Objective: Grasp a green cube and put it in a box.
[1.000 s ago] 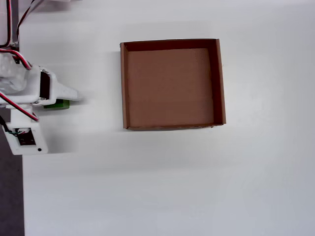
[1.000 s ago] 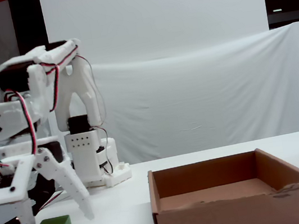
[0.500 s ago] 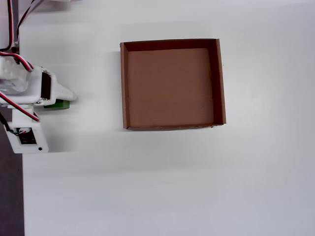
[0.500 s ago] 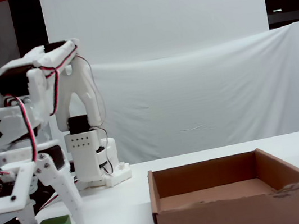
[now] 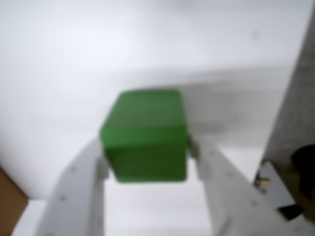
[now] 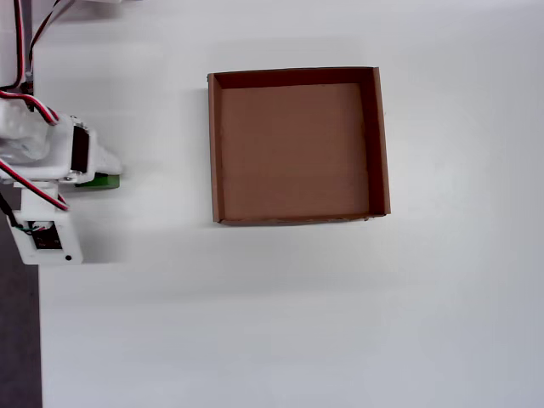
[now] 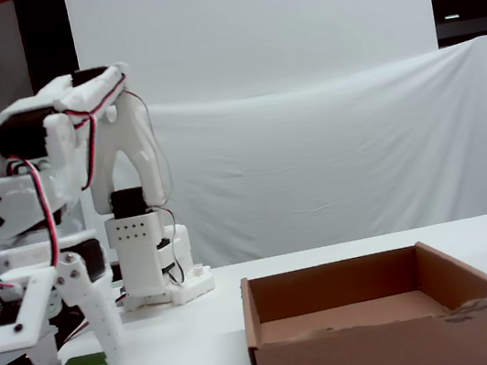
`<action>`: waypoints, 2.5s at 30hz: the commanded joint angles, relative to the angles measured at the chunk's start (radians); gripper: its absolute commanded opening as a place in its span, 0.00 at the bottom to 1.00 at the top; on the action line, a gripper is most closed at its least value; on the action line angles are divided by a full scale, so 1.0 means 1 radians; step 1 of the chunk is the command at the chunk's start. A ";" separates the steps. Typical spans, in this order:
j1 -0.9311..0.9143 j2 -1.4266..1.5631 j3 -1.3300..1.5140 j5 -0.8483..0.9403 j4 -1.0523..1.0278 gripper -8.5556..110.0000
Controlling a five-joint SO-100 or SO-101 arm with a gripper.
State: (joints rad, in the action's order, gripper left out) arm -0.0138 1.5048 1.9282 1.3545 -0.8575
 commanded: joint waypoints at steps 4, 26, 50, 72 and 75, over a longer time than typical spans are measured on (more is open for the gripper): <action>0.015 -0.002 -0.054 -0.017 0.002 0.24; 0.035 0.028 -0.147 -0.086 -0.086 0.19; 0.230 0.209 -0.298 -0.152 -0.229 0.20; 0.578 0.092 -0.525 -0.313 -0.318 0.21; 0.618 0.069 -0.525 -0.342 -0.313 0.21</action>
State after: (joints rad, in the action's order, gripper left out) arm 0.5752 1.5647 1.4619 1.0324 -1.1720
